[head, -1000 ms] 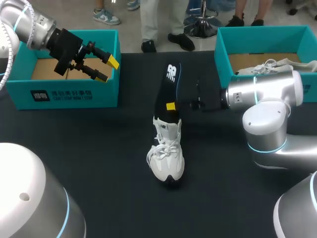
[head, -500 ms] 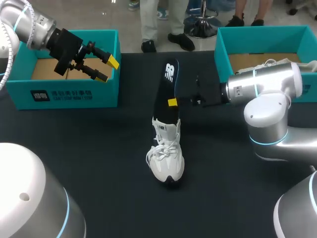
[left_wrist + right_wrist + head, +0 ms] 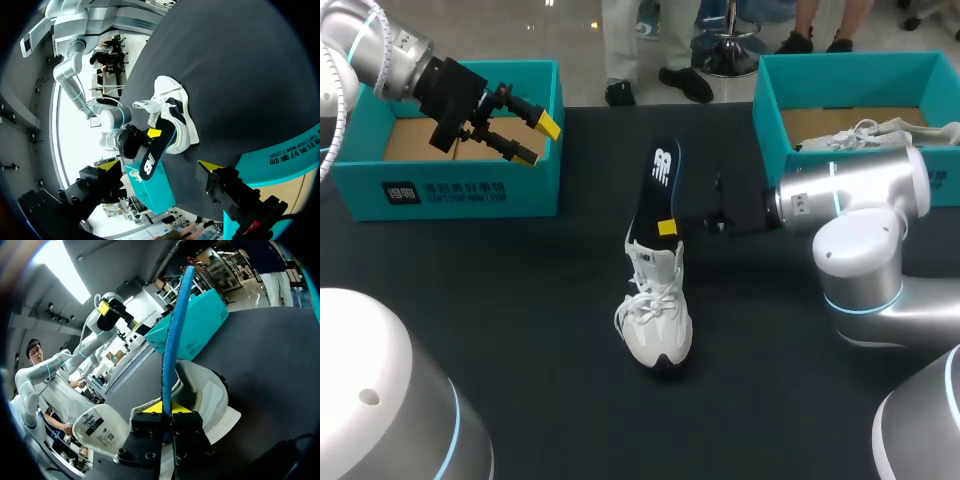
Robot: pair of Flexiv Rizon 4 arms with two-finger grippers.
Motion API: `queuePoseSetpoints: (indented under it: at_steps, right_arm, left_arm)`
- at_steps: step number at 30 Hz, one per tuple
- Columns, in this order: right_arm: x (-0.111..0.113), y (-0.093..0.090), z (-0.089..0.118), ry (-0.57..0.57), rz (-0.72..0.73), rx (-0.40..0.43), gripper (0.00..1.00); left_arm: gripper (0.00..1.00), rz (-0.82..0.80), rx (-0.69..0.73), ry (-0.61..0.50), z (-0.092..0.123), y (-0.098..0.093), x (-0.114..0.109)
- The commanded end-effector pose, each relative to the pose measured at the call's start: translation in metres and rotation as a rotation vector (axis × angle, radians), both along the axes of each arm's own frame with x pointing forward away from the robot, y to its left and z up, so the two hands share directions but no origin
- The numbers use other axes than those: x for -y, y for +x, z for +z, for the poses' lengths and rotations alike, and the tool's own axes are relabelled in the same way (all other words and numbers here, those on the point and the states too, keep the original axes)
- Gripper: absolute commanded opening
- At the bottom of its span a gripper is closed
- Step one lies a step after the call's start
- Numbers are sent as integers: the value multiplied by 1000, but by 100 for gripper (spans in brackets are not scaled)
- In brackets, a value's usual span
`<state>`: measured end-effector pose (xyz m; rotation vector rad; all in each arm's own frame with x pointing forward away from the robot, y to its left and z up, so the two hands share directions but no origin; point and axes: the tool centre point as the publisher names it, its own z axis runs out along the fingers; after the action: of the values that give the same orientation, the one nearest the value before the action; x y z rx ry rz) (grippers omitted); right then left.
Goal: Take the shoe out of the shoebox, open the shoe tongue, remove and reinsert the insole, then place the shoe into the shoebox
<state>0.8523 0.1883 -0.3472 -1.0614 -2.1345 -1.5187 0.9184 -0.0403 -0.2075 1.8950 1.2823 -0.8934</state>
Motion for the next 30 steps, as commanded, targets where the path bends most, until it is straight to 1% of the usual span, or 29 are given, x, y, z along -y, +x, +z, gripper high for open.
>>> queuePoseSetpoints:
  at_steps: [1,2,3,4,5,6,7,8,10,11,12,13,14,15,17,19,22,26,30]
  right_arm:
    - [-2,-6,-1,0,-13,1,8]
    - [-2,-6,-1,0,-16,2,36]
    - [-1,-5,1,0,-19,6,55]
    - [-1,-2,3,-3,-19,13,60]
    - [0,0,5,-6,-19,20,59]
    - [0,4,8,-9,-19,31,61]
    - [1,7,10,-11,-18,38,69]
    - [2,10,12,-12,-16,44,71]
    - [3,17,16,-15,-11,57,68]
    - [3,19,16,-14,-11,59,69]
    - [3,23,18,-15,-5,64,63]
    - [4,25,18,-17,-1,69,54]
    - [4,27,19,-17,2,70,50]
    - [3,29,19,-16,8,72,31]
    - [3,31,19,-12,23,70,0]
    - [1,31,18,-4,37,59,0]
    - [-2,26,14,5,60,42,0]
    - [-4,18,10,6,71,23,0]
    - [-7,5,4,17,80,-12,0]
  left_arm:
    - [100,0,1,3,0,0,0]
    - [100,0,1,3,0,0,0]
    - [100,0,1,3,0,0,0]
    - [100,0,1,3,0,0,0]
    - [100,0,1,3,0,0,0]
    - [100,0,1,3,0,0,0]
    - [100,0,1,3,0,0,0]
    - [100,0,1,3,0,0,0]
    - [100,0,1,3,0,0,0]
    - [100,0,1,3,0,0,0]
    - [100,0,1,3,0,0,0]
    - [100,0,1,3,0,0,0]
    - [100,0,1,3,0,0,0]
    - [100,0,1,3,0,0,0]
    - [100,0,1,3,0,0,0]
    - [100,0,1,3,0,0,0]
    - [100,0,1,3,0,0,0]
    - [100,0,1,3,0,0,0]
    - [100,0,1,3,0,0,0]
